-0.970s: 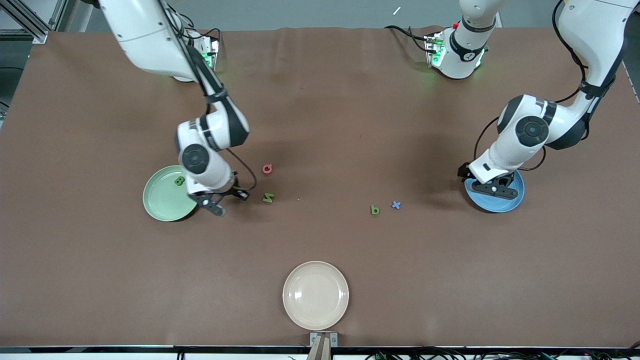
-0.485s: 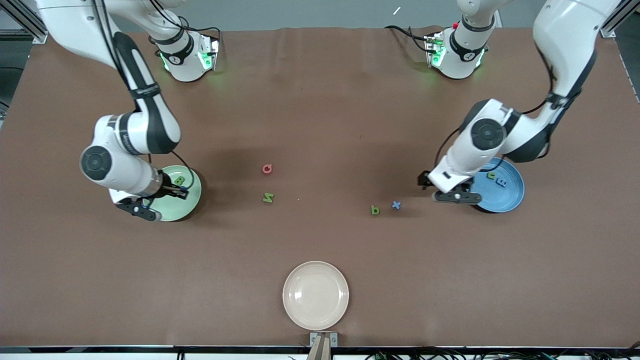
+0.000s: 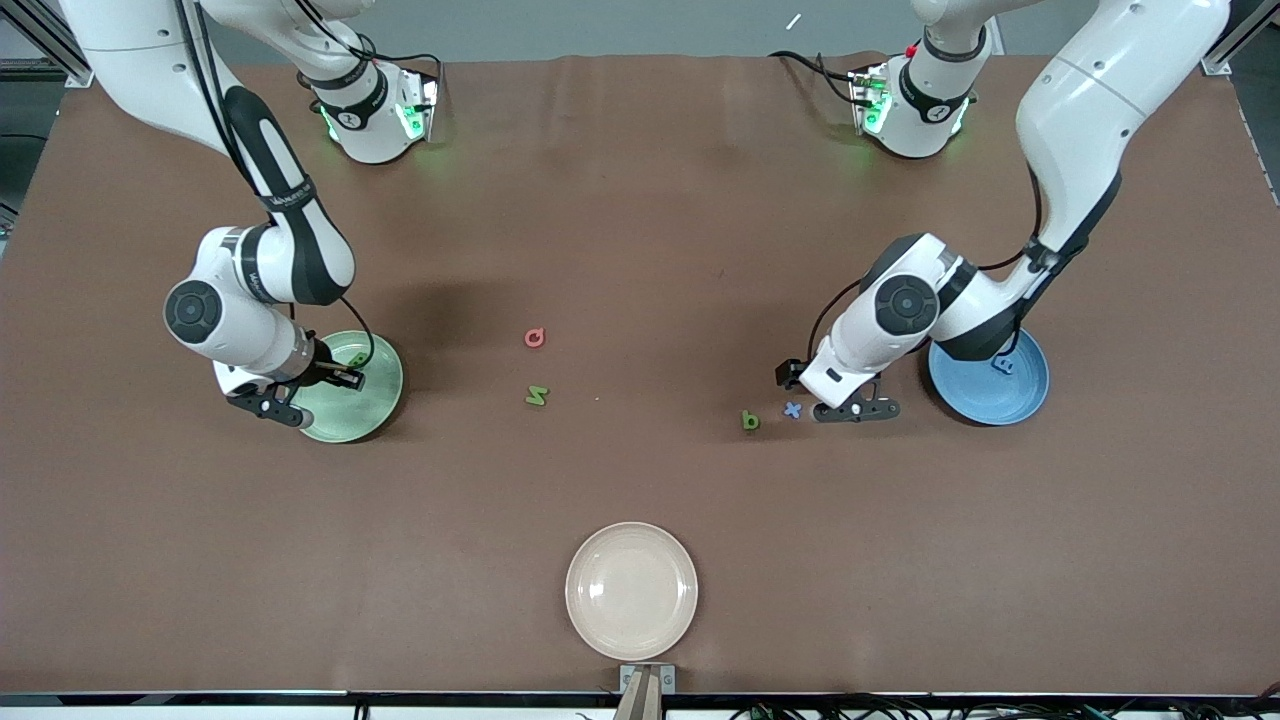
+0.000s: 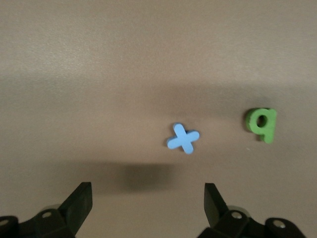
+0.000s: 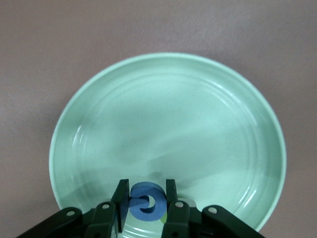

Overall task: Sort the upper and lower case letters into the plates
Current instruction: 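Put the c in the green plate while the left gripper reaches the x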

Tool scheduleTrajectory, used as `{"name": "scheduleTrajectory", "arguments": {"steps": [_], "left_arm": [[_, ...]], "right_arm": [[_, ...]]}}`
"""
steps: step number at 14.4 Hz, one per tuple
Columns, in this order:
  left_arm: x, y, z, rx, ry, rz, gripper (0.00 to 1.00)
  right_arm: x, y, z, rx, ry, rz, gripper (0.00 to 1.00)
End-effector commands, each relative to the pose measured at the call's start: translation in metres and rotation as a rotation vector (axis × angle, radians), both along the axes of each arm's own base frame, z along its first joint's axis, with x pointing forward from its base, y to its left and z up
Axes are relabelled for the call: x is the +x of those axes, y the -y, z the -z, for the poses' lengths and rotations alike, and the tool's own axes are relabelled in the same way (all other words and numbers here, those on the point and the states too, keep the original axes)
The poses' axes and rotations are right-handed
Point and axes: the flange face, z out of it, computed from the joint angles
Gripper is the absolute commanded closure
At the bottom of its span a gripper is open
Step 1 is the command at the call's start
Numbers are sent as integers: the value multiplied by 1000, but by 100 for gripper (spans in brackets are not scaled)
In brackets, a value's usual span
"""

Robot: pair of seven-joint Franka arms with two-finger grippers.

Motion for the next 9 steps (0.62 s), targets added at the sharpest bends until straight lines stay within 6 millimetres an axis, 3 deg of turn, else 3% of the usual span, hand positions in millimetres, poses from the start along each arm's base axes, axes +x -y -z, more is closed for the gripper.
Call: {"name": "scheduleTrajectory", "arguments": {"steps": [1, 4, 9], "left_arm": [[7, 20, 9, 32, 12, -24, 2], [14, 35, 12, 32, 27, -41, 7], [13, 35, 22, 43, 27, -33, 22]], "right_arm": [[-5, -6, 10, 5, -6, -16, 98], [-7, -15, 16, 7, -17, -29, 97], [-7, -19, 18, 7, -20, -34, 93]]}}
